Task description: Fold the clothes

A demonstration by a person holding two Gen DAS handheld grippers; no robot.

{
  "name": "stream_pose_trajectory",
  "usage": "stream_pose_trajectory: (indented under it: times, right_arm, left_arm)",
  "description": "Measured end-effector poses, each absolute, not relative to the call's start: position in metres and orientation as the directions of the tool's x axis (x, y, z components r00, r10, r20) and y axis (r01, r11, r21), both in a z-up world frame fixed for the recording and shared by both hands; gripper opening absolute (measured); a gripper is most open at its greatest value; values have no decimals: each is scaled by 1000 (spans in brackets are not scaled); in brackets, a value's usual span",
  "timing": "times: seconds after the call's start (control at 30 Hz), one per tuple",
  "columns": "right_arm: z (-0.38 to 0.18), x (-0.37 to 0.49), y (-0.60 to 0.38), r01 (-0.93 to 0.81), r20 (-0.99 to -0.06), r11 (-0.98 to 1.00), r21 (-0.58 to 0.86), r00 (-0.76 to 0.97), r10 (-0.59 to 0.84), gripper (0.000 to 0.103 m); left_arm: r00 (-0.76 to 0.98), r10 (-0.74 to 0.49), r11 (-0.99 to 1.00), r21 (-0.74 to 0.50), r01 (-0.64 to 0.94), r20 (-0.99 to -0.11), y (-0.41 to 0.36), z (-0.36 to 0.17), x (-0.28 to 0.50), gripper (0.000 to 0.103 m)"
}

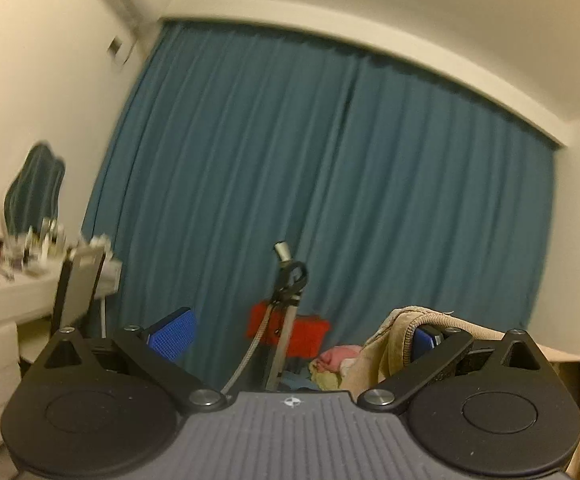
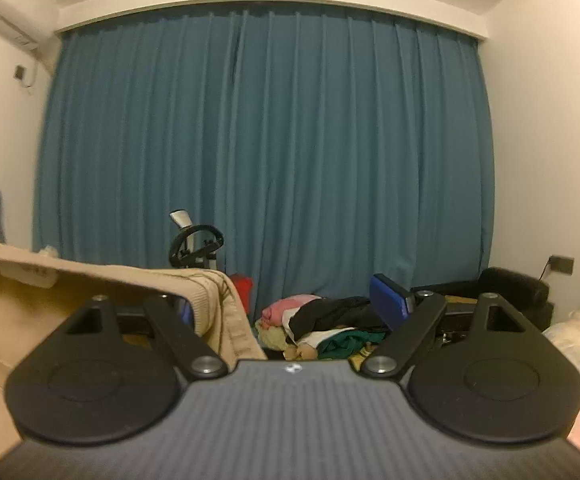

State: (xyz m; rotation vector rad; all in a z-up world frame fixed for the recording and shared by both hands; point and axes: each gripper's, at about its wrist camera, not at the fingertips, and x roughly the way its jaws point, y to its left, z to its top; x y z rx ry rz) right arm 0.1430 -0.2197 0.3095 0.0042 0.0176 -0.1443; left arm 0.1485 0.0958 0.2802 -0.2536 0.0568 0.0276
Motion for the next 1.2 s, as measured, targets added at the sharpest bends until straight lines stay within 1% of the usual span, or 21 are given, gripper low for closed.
stream_pose_trajectory:
  times: [0.07,0.13,0.27,0.43,0.57,0.63,0.67,0.73,0.83,0.87,0.9,0.97,1.07,1.2]
  right_arm:
    - [292,193,-212,160,-21,987,-18,987,-160,84]
    - [269,246,-210,166,-60,985,-36,984,-168,84]
    - [194,356,-220,172,-201,985,-27,964,-174,84]
    - [80,483,-232,180,-412,984,-9,896,-168,84]
    - [-2,534,-229,151,-548,988,-24,825,-139,83]
    - [-35,547,-233,113,-632,993,-34,767,-109,83]
    - [-46,556,-231,65,-685,998,-26,726,-65,83]
    - [-51,559,-221,-26,-733,999,-37,680,-10,83]
    - [-58,564,-207,-162,-799,986,-42,598,64,83]
    - [-58,564,-202,-199,-813,979,-42,576,82,83]
    - [-53,559,-197,-203,-805,978,-44,587,85,83]
    - [-43,548,-191,-188,-775,981,-48,626,82,83]
    - [-24,521,-188,-135,-704,991,-20,705,82,83]
    - [4,453,-186,-87,-592,995,37,801,92,83]
  left_arm:
    - [993,55,966,-247,-80,-104,97,257,203,103]
    - [985,82,967,-228,-116,-154,97,227,263,103]
    - [962,86,979,-156,-129,-259,91,142,375,103]
    - [897,30,983,-151,-107,-440,90,20,492,103]
    - [786,-31,985,-154,-82,-617,112,-72,564,101]
    - [717,-80,982,-178,-62,-693,119,-102,588,100]
    - [684,-92,982,-179,-57,-723,122,-112,599,100]
    - [633,-104,984,-172,-47,-767,128,-124,614,101]
    - [580,-161,983,-182,21,-799,130,-124,616,103]
    - [564,-181,982,-181,57,-806,130,-122,616,103]
    - [569,-174,984,-159,77,-804,129,-116,614,103]
    - [613,-130,991,-108,74,-779,129,-103,596,103]
    - [677,-103,995,-84,60,-729,133,-81,554,103]
    - [786,-79,996,-82,36,-613,122,-45,476,103]
